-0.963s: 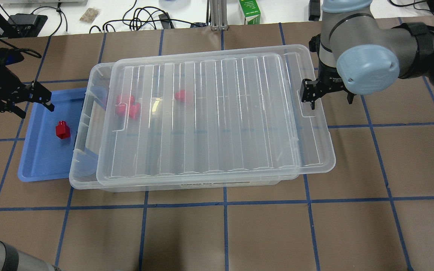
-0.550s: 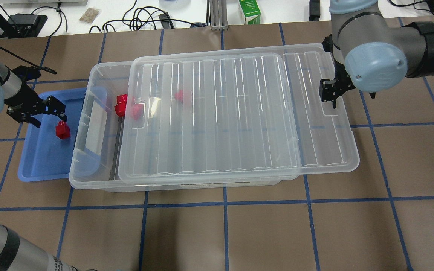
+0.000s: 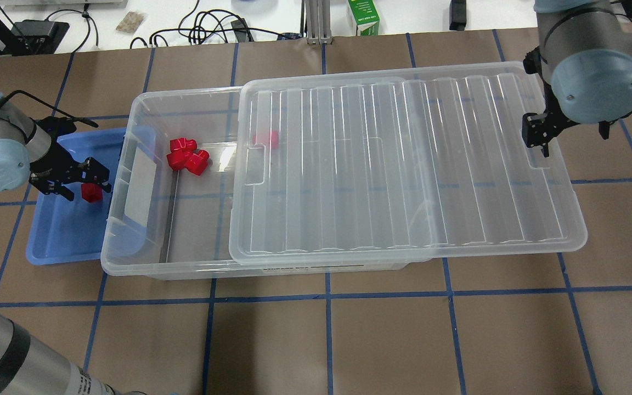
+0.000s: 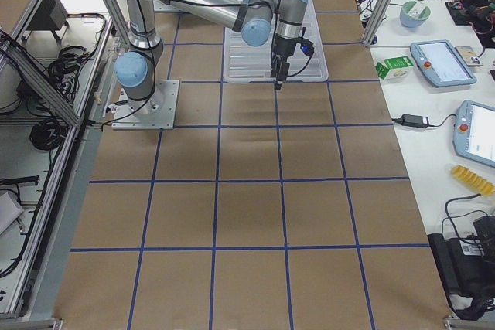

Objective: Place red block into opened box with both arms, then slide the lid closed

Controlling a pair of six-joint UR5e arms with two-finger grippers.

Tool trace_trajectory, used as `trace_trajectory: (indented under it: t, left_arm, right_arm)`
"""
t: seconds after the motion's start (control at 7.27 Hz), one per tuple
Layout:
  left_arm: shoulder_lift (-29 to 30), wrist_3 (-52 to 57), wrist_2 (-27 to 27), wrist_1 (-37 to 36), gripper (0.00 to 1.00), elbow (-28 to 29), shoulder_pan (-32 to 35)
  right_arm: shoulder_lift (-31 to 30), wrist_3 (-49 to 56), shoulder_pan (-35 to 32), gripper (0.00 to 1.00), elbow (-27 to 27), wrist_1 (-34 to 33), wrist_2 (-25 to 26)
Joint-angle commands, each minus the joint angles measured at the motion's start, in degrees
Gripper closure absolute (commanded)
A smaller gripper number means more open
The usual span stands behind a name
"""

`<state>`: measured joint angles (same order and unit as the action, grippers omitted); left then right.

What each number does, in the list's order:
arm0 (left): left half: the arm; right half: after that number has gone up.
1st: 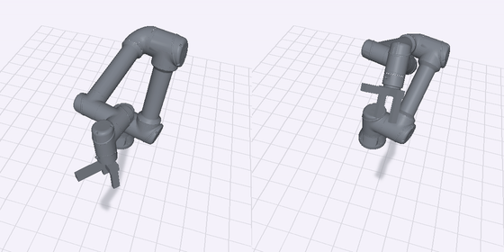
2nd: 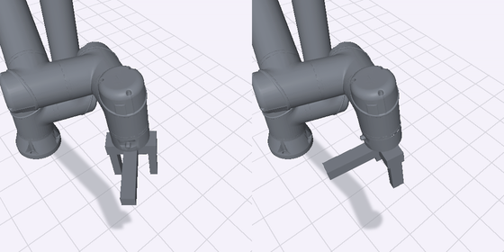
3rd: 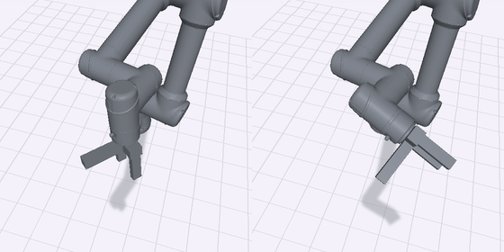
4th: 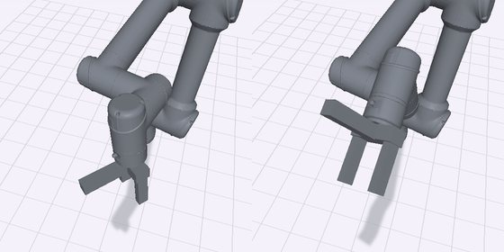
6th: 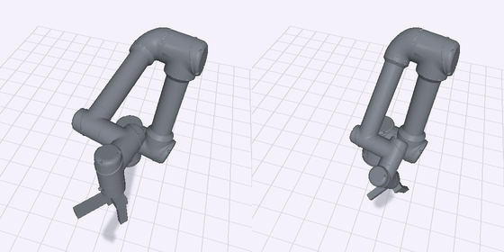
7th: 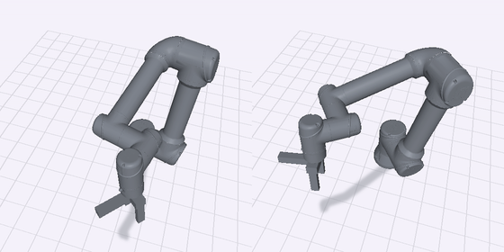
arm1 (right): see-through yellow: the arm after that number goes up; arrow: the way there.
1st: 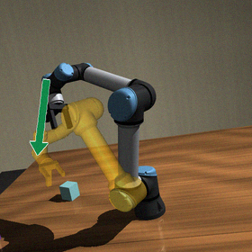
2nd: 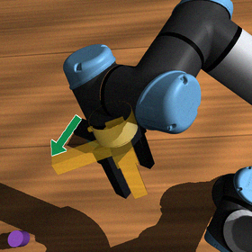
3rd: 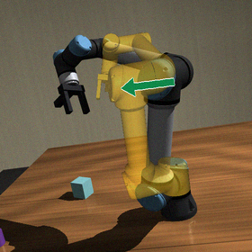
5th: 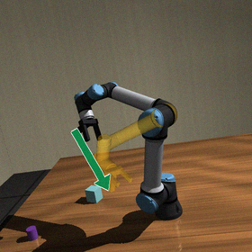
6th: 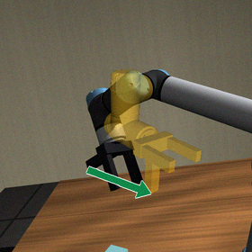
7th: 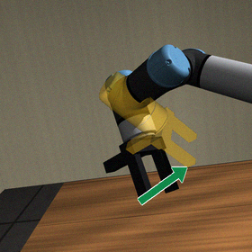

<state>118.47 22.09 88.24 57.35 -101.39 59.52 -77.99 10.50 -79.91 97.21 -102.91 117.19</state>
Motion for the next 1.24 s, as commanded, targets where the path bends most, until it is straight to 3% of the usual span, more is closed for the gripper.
trace_trajectory:
  t: [0.0, 0.28, 0.41, 0.69, 0.83, 0.96, 1.1]
  left_arm:
    - [0.0, 0.5, 1.8, -0.3, 0.98, 0.7, 0.1]
    - [-1.7, 0.6, 2.4, -0.1, 1.00, 1.7, 1.1]
    - [-4.6, 0.5, 2.5, 5.8, 1.00, 5.7, 2.7]
    - [-9.1, 0.5, 2.5, 26.1, 1.00, 16.9, 4.1]
    - [-11.8, 0.3, 2.0, 31.8, 1.00, 19.1, 4.2]
    - [-14.9, -0.4, 0.6, 33.6, 1.00, 19.1, 5.6]
    - [-16.4, -4.8, -0.1, 33.9, 1.00, 18.3, 11.5]
  right_arm:
    - [0.0, 0.8, 1.5, 0.00, 0.1, 0.0, 0.1]
    - [-0.1, 0.7, 1.7, 0.00, 0.4, -0.1, 0.1]
    - [-0.1, 0.7, 1.6, 0.00, 0.4, 0.0, 0.1]
    - [-1.5, 0.7, 1.6, 0.00, -1.5, 0.5, -0.8]
    - [-4.0, 0.7, 1.3, 0.00, -2.8, 1.0, -1.3]
    - [-7.2, 0.7, 1.3, 0.00, -4.8, 5.4, -5.9]
    - [-11.2, 0.2, 1.1, 0.00, -6.7, 10.7, -11.1]
